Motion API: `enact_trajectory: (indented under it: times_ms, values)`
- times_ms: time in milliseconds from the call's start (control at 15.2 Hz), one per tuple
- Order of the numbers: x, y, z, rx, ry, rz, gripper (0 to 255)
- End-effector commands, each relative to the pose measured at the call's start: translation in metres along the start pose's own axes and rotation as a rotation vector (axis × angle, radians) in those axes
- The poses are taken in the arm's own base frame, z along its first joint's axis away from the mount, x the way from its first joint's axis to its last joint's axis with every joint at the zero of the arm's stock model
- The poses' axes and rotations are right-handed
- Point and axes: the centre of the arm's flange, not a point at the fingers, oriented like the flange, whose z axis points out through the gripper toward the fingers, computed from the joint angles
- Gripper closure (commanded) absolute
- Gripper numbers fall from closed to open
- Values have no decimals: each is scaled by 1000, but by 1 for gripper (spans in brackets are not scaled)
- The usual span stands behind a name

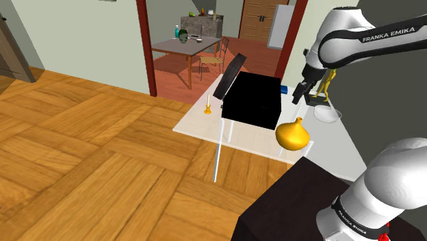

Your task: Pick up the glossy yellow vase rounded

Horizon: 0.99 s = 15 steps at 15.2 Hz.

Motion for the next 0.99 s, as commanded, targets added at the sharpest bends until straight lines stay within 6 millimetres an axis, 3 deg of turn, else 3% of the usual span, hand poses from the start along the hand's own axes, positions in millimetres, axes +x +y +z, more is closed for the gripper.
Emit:
enact_trajectory:
  times_ms: [0,792,924]
  values:
    - [0,16,25,-1,-3,12,0]
    - [-13,105,155,-1,-29,83,0]
    - [-14,104,160,-1,-29,83,0]
